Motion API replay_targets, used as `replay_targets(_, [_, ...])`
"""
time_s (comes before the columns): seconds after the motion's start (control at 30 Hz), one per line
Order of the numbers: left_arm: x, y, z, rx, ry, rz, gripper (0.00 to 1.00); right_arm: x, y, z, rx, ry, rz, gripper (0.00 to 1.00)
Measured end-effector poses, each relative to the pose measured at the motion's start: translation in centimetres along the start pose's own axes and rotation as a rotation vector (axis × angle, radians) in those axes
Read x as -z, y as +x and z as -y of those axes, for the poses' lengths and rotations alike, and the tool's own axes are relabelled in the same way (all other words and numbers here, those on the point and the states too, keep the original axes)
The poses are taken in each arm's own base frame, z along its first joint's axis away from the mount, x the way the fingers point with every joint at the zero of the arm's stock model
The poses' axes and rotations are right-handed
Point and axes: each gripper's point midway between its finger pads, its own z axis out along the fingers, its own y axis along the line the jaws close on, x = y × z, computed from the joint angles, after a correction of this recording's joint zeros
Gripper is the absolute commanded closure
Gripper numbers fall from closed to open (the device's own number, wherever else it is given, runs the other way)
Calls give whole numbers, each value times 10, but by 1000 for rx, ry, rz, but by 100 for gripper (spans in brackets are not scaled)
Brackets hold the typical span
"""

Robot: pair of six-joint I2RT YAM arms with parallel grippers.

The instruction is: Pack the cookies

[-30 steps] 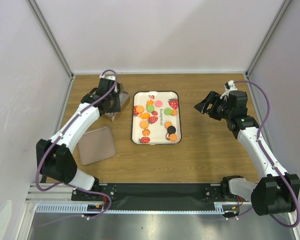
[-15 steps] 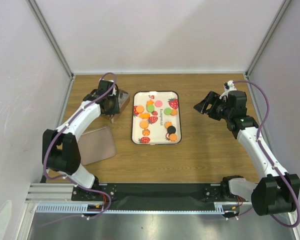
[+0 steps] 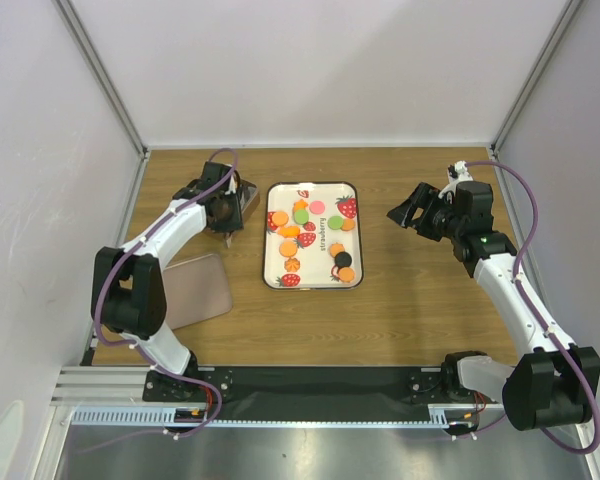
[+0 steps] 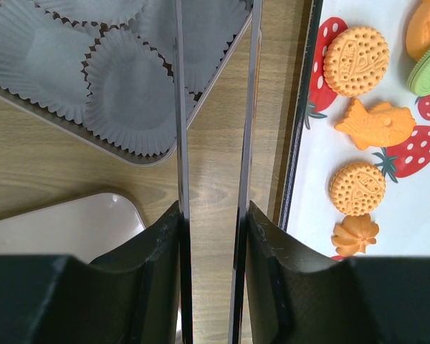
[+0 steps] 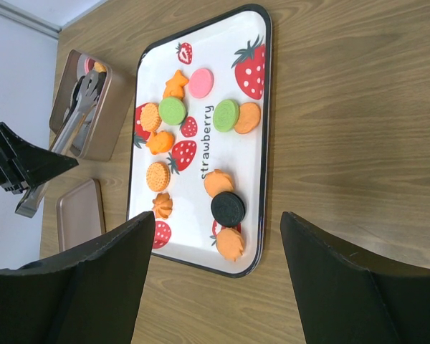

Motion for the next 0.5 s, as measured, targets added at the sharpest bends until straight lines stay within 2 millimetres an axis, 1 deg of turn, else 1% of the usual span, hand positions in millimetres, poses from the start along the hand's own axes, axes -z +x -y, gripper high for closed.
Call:
replay_targets(0.3, [-1,-1,1,0,5,2,54,0,0,0,0,0,0,23])
replay_targets(0.5, [-1,-1,1,-1,6,4,51,0,0,0,0,0,0,23])
